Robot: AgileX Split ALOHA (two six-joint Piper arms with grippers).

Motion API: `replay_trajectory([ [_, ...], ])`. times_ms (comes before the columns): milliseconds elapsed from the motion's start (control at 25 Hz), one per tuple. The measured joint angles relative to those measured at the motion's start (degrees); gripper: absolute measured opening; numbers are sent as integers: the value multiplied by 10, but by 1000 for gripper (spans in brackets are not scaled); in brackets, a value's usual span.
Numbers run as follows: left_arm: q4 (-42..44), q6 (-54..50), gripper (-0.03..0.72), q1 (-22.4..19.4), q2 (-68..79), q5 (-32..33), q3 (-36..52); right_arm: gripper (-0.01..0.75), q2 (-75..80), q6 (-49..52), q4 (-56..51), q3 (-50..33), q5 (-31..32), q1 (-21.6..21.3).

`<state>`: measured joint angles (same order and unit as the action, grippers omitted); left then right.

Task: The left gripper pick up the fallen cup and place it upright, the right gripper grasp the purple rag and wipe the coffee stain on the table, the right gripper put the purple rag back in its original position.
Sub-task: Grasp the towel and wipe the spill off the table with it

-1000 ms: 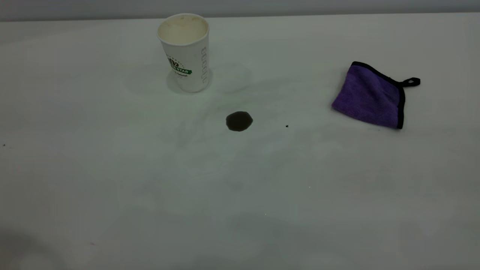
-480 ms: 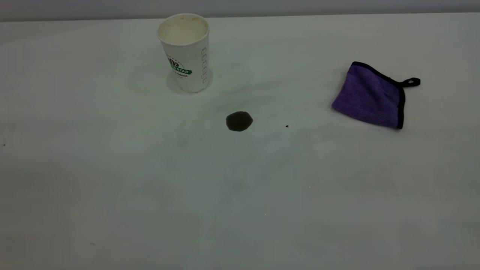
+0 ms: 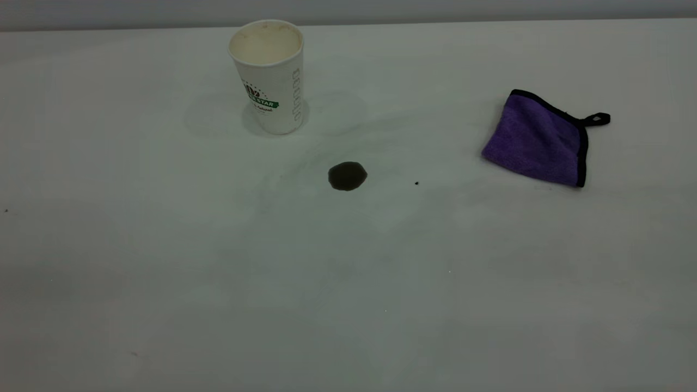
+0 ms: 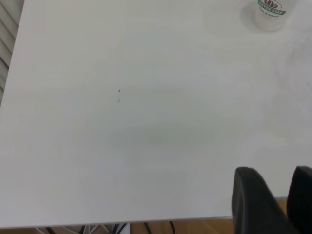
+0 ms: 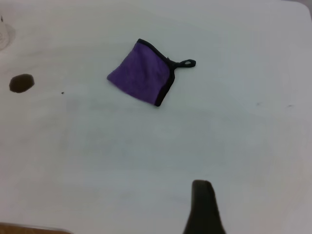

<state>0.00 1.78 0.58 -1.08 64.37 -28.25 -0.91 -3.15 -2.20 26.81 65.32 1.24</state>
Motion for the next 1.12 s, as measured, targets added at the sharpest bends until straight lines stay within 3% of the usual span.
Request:
replay_trajectory([
  [880,0,-1,239,0,0,1,0,588,0,0,0,0,0,0],
  [1120,0,-1,239,0,0,1,0,588,40,0,42,25,0,0],
])
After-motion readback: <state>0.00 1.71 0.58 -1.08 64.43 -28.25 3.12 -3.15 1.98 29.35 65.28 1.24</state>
